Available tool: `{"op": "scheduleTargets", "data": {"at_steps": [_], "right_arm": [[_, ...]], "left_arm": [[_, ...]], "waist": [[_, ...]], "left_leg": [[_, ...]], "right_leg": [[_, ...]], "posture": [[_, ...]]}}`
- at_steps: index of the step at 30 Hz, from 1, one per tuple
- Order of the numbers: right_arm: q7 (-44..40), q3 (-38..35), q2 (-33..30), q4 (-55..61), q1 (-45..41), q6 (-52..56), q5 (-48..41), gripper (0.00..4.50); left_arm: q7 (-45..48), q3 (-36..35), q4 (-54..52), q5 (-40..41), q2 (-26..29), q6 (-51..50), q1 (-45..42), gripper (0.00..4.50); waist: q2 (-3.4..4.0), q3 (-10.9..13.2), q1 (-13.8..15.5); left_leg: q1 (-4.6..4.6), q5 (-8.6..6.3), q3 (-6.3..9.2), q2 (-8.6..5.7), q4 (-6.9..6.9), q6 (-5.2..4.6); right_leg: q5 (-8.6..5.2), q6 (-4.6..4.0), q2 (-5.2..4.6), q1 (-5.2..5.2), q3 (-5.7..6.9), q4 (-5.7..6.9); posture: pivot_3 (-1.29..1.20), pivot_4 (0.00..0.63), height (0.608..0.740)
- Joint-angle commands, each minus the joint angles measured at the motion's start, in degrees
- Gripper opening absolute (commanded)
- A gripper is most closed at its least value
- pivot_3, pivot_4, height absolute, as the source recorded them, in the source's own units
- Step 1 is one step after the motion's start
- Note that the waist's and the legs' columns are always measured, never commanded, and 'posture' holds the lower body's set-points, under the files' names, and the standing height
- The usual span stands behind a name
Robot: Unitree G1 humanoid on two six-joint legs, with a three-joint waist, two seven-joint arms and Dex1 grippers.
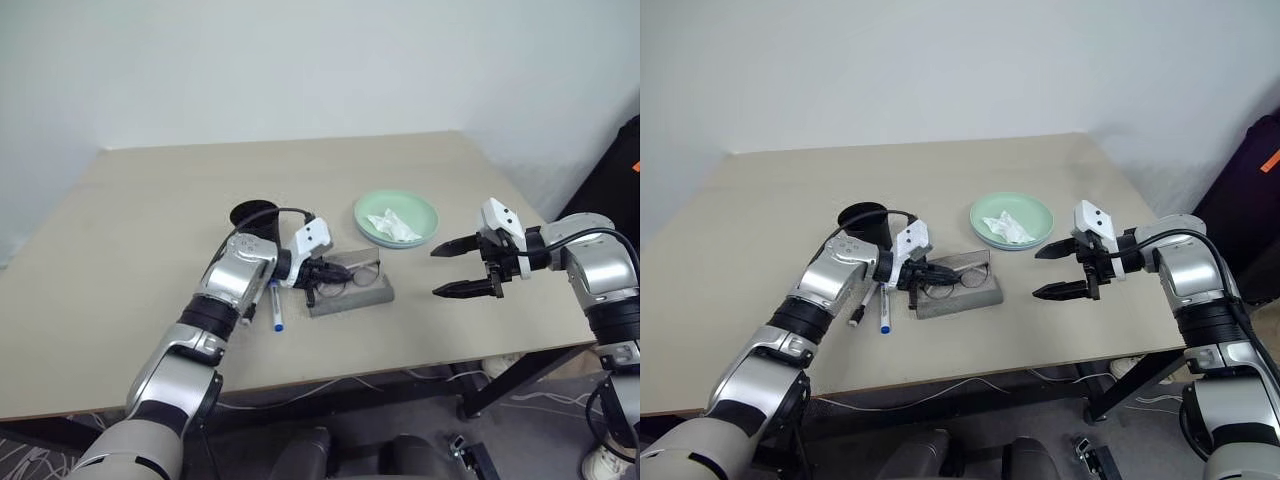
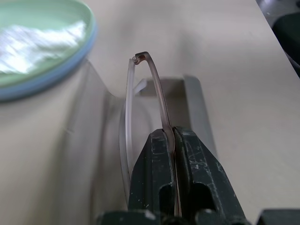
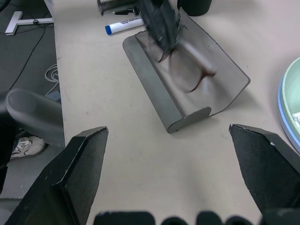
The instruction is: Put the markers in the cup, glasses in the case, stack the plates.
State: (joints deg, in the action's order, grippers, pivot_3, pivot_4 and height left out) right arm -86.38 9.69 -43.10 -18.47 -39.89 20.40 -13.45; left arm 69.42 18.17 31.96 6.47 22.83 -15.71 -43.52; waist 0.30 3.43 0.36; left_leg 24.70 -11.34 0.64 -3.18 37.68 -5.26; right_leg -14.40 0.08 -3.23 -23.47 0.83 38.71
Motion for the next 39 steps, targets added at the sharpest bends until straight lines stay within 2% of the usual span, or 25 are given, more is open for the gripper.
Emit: {"op": "scheduleTargets", "data": {"at_steps": [1,19,34,37,39], "right_arm": [[0.26,-1.44,-0.6,2.02,-0.52,0.07,-1.0,4.5],[0.76,-0.74,-0.3,1.58,-0.48,-0.44,-0.16,4.5],[1.13,-0.81,-0.02,1.68,-0.79,-0.4,-0.23,4.5],[1.17,-0.76,0.07,1.48,-0.96,-0.58,-0.19,4.5],[1.23,-0.7,0.15,1.27,-1.12,-0.64,-0.17,4.5]], "left_arm": [[0.86,0.01,-3.52,-0.32,0.11,-0.6,-0.16,0.02],[9.4,1.85,-18.5,3.27,4.16,-14.28,2.97,0.02],[7.89,3.69,-18.25,0.9,5.04,-12.95,4.25,0.02],[7.47,3.25,-18.42,1.45,4.73,-13.81,3.9,0.73],[6.49,2.47,-18.41,1.49,4.37,-12.5,3.64,1.41]], "waist": [[0.0,0.0,0.08],[0.0,0.0,0.08],[0.01,0.0,0.09],[0.0,0.0,0.09],[0.01,0.0,0.1]], "left_leg": [[0.0,0.0,0.0,0.0,0.0,0.0],[0.0,-0.01,0.0,0.0,-0.01,-0.01],[0.0,-0.01,0.0,0.0,-0.02,-0.01],[0.0,-0.01,0.0,0.0,-0.01,-0.01],[0.0,-0.01,0.0,0.0,-0.02,-0.01]], "right_leg": [[0.0,0.0,0.0,0.0,0.0,0.0],[-0.01,-0.01,-0.02,0.01,0.01,-0.01],[-0.01,-0.01,-0.02,0.0,0.01,-0.01],[-0.01,-0.01,-0.02,0.0,0.01,-0.01],[-0.01,-0.01,-0.02,0.0,0.01,0.0]], "posture": [[0.0,0.0,0.727],[0.0,0.0,0.727],[0.0,0.0,0.727],[0.0,0.0,0.727],[0.0,0.0,0.727]]}}
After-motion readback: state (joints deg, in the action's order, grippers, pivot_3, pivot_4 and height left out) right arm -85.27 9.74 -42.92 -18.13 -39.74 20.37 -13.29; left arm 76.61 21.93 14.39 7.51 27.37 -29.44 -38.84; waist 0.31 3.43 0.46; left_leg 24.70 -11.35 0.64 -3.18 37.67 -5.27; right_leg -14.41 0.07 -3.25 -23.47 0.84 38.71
